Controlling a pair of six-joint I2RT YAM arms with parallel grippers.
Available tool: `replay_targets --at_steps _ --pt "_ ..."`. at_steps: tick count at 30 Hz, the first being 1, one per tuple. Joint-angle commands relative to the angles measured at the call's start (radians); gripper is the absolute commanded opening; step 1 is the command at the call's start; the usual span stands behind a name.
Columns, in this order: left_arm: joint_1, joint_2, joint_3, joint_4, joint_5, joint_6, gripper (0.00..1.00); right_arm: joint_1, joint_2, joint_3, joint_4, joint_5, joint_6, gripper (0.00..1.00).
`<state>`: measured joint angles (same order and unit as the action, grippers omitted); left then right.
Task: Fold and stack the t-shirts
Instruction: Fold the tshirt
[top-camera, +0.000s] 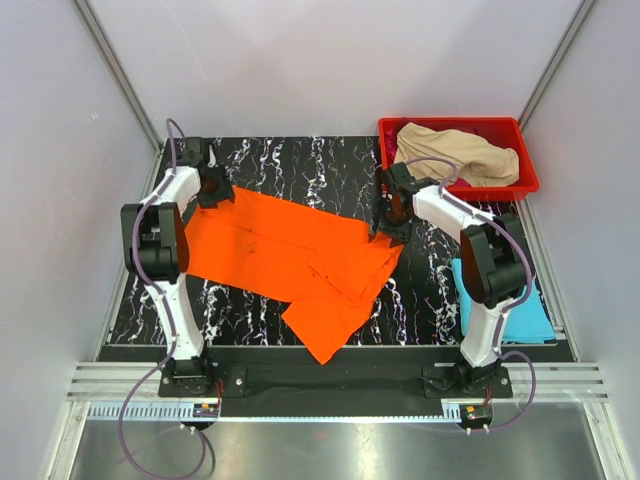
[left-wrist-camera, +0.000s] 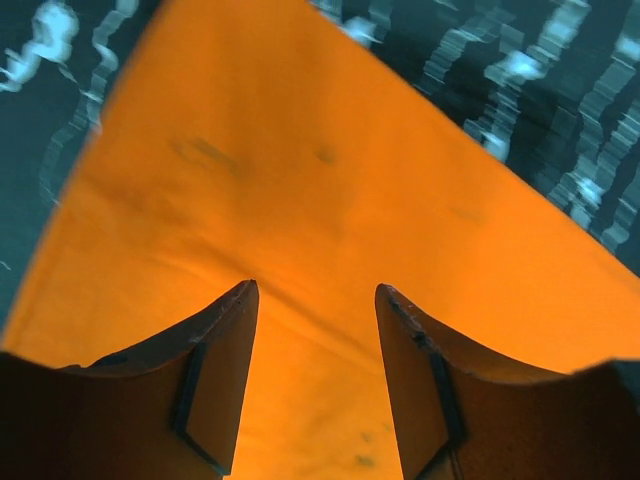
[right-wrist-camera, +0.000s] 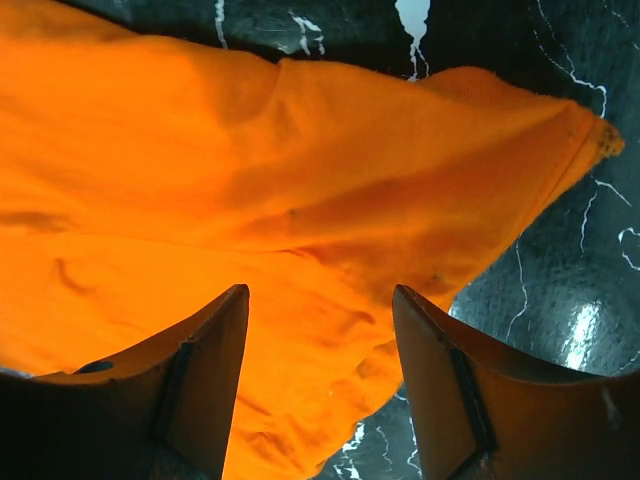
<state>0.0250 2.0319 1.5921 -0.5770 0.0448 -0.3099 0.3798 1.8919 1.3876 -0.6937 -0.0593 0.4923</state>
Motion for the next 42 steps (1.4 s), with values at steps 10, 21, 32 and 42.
replay_targets --at_steps 10,21,32,42 --pt "0.148 0.264 0.313 -0.168 0.007 0.043 0.55 0.013 0.212 0.192 -0.006 0.029 -0.044 0.66" --pt "0.204 0.236 0.392 -0.178 0.015 0.028 0.60 0.024 0.398 0.569 -0.182 0.035 -0.095 0.67" --pt "0.179 -0.412 -0.286 -0.041 -0.122 -0.058 0.67 0.082 -0.066 0.199 -0.207 -0.052 -0.109 0.70" --pt "0.564 -0.608 -0.659 0.045 0.214 -0.016 0.43 0.171 -0.448 -0.425 0.227 -0.332 0.054 0.66"
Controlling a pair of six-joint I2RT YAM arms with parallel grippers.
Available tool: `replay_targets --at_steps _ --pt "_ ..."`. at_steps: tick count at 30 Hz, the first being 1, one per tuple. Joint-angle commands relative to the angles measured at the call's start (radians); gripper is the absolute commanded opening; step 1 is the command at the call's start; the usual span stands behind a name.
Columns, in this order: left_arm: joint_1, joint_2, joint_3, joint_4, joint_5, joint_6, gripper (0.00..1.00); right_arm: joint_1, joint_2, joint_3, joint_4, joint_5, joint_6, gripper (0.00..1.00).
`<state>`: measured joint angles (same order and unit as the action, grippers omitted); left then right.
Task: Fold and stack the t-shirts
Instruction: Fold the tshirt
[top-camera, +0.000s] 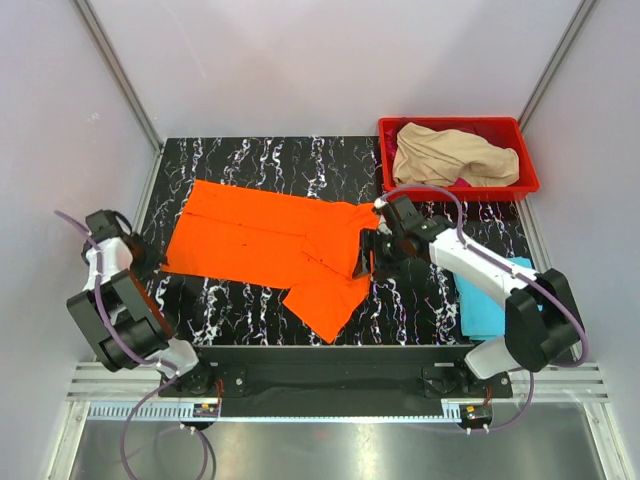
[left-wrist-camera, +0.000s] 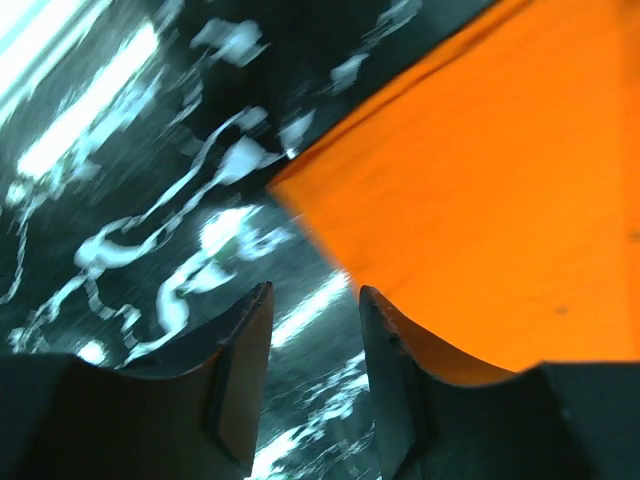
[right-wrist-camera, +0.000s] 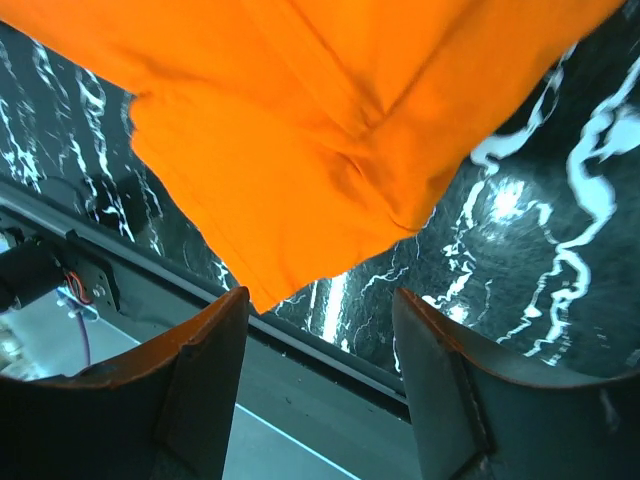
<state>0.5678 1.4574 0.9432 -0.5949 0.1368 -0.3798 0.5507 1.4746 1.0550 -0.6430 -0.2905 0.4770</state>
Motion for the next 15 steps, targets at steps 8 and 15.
replay_targets --at_steps 8,15 --pt "0.075 0.047 0.011 0.078 0.044 0.133 0.50 0.006 -0.089 -0.268 0.328 -0.180 0.138 0.66" --pt "0.076 0.156 0.005 0.155 0.102 0.140 0.40 0.006 -0.175 -0.363 0.370 -0.191 0.152 0.65"
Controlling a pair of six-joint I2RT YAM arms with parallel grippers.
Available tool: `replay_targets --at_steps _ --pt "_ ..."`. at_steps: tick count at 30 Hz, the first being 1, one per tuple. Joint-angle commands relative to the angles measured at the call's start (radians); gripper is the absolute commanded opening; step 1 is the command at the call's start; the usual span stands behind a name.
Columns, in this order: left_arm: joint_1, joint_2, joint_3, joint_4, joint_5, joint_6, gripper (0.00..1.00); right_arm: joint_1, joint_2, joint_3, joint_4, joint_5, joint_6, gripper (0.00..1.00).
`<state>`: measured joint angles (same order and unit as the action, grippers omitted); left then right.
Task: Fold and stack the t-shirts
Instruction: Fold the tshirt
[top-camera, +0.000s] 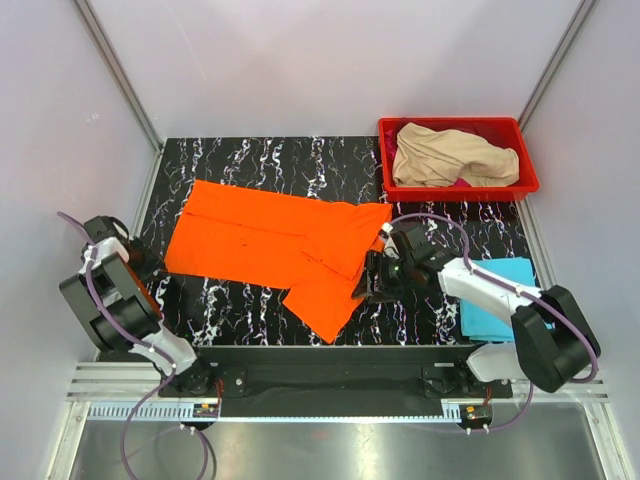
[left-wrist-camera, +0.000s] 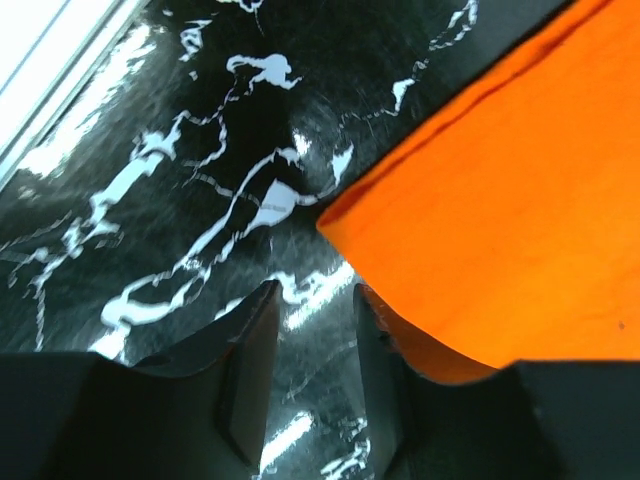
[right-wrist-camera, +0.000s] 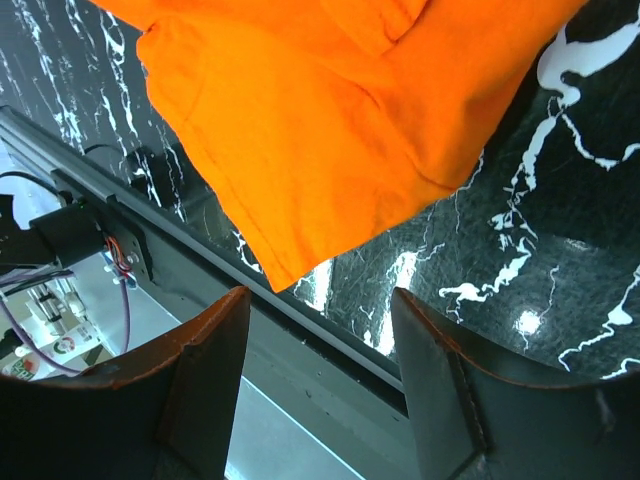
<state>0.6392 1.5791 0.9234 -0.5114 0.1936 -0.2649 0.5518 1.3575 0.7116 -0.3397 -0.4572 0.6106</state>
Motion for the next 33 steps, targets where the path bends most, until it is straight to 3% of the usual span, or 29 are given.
replay_targets --at_steps 1,11,19,22,26,31,33 --pt "0.005 0.045 0.025 0.088 0.043 0.026 0.40 0.005 -0.064 -0.027 0.068 -0.024 0.020 0.65" --pt "0.005 0.110 0.037 0.151 0.029 0.020 0.44 0.005 -0.074 -0.133 0.171 -0.060 0.087 0.65" --pt "0.005 0.157 0.081 0.091 -0.036 0.013 0.36 0.023 -0.006 -0.155 0.246 -0.075 0.162 0.65" --pt "0.007 0.148 0.075 0.093 -0.042 0.024 0.34 0.033 0.035 -0.205 0.396 -0.090 0.239 0.67" --pt "0.007 0.150 0.078 0.080 -0.043 0.038 0.32 0.045 0.092 -0.225 0.442 -0.072 0.307 0.66" --pt "0.007 0.122 0.071 0.025 -0.086 0.024 0.49 0.046 0.092 -0.238 0.442 -0.026 0.319 0.66" --pt "0.007 0.110 0.065 0.019 -0.075 0.010 0.50 0.046 0.092 -0.239 0.446 -0.020 0.331 0.66"
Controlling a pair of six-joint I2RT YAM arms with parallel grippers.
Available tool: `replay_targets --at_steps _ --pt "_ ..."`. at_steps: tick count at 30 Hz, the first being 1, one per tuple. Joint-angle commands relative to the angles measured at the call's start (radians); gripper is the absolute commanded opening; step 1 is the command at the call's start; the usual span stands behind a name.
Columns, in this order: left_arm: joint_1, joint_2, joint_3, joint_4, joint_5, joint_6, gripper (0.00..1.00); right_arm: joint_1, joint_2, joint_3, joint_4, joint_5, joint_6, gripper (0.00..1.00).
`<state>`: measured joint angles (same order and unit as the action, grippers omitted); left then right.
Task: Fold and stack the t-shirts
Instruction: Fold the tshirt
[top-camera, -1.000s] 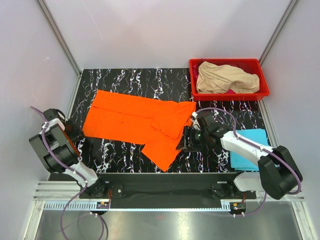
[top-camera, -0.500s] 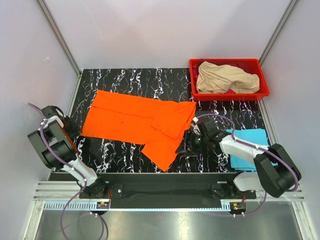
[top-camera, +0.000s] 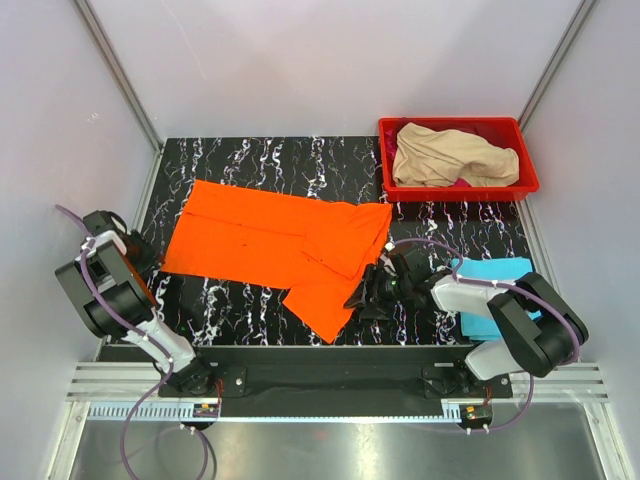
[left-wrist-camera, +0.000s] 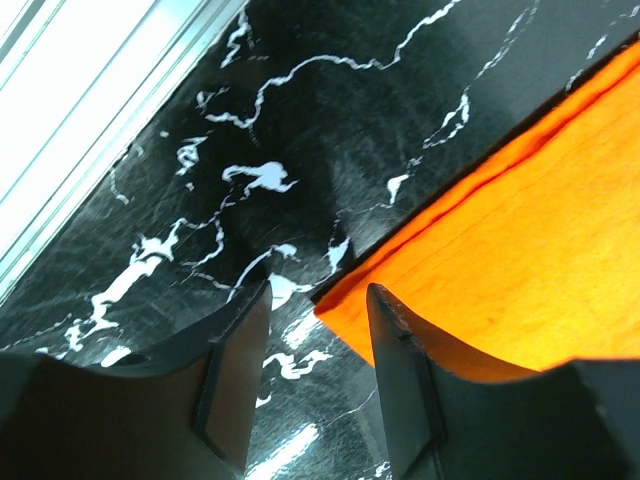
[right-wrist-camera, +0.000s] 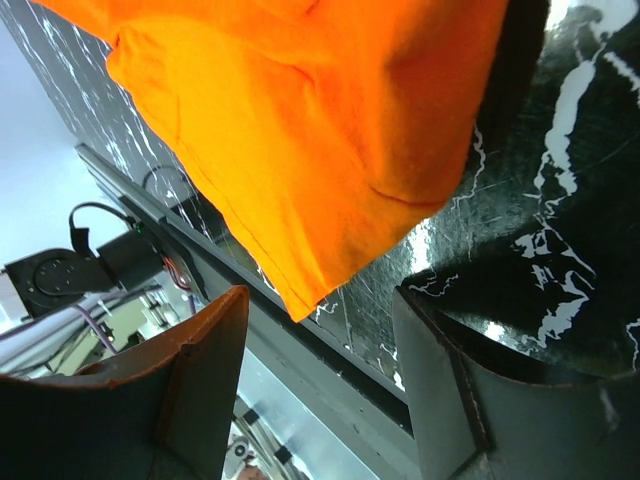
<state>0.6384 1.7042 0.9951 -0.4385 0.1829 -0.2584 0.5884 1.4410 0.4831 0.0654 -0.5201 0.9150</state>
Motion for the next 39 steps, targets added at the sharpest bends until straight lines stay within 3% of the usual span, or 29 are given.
replay_targets --at_steps 1,8,19,39 --pt "0.007 -0.020 -0.007 -0.060 -0.069 -0.002 0.51 0.010 0.006 -0.008 0.039 0.045 0.028 0.66" --pt "0.007 0.047 0.025 -0.052 -0.053 -0.005 0.44 0.010 -0.013 0.002 0.008 0.058 0.019 0.66" --pt "-0.014 0.060 0.020 -0.081 -0.019 0.018 0.50 0.008 -0.016 -0.002 0.002 0.063 0.009 0.66" --pt "-0.068 0.074 0.040 -0.078 -0.030 -0.001 0.38 0.010 -0.021 -0.005 -0.019 0.069 -0.016 0.65"
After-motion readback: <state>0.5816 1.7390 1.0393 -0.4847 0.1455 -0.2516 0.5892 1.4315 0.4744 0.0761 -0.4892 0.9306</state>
